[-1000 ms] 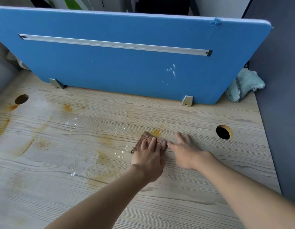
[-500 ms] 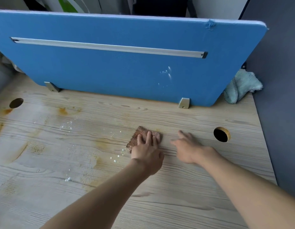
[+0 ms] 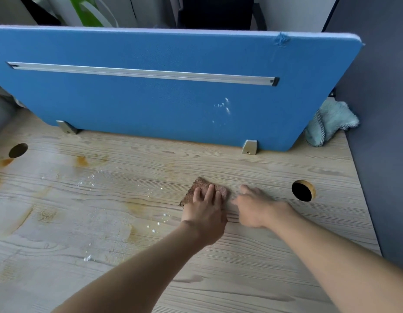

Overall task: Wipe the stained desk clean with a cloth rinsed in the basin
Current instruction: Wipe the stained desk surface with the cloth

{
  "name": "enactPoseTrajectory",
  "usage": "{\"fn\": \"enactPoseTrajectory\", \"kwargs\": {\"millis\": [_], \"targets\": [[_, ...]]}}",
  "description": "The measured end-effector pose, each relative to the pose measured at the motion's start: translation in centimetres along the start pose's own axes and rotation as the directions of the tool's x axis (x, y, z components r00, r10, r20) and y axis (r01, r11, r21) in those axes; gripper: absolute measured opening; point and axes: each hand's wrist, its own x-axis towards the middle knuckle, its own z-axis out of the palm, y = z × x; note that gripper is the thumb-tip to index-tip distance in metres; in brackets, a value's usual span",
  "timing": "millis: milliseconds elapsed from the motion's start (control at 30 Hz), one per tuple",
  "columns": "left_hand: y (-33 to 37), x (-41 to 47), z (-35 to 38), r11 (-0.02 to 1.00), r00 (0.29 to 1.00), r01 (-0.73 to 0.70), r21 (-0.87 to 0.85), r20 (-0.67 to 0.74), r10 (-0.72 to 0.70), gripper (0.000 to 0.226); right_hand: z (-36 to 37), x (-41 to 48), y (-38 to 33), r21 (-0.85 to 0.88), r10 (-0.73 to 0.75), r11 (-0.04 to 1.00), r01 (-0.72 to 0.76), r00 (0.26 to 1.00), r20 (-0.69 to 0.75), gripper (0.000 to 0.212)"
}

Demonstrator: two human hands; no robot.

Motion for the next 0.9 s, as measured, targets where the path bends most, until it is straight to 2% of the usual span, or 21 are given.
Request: {"fn": "enactPoseTrajectory", "kwargs": {"millis": [167,300,433,600,767,900], "targets": [[0.4,1.8,-0.7,0.994,0.998,0.063,-0.091,0.003,-0.063,0.069,-0.1,0.9,0.8,-0.017,0.031,0.999,-0.031,1.000,0.003,0.058],[0.8,1.5,0.3,1.000,1.000,-0.015,-0.014,-0.005,0.015,0.069,0.8,2.3,0.6,0.065,0.022,0.998,-0.021,1.000,-0.013,0.051],[0.3,2.9,-2.5,0.998,0.999,0.050,-0.034,-0.017,-0.050,0.065,1.3,2.0,0.9,0.023,0.020,1.000,-0.019,0.999,-0.026,0.051],[0.9,3.6,-0.6,0.999,0.999,-0.033,0.023,0.012,0.033,0.069,1.3,2.0,0.8,0.036,0.019,0.999,-0.019,1.000,-0.009,0.054],[0.0,6.7,-1.7,0.997,0.997,0.070,-0.031,0.031,-0.069,0.071,0.8,1.8,0.9,0.072,0.010,0.997,-0.009,1.000,-0.003,0.058],[2.0,4.9,-2.9,0.994,0.998,-0.060,0.093,0.019,0.058,0.068,0.8,2.0,0.8,0.088,0.006,0.996,-0.004,1.000,-0.016,0.049]]}}
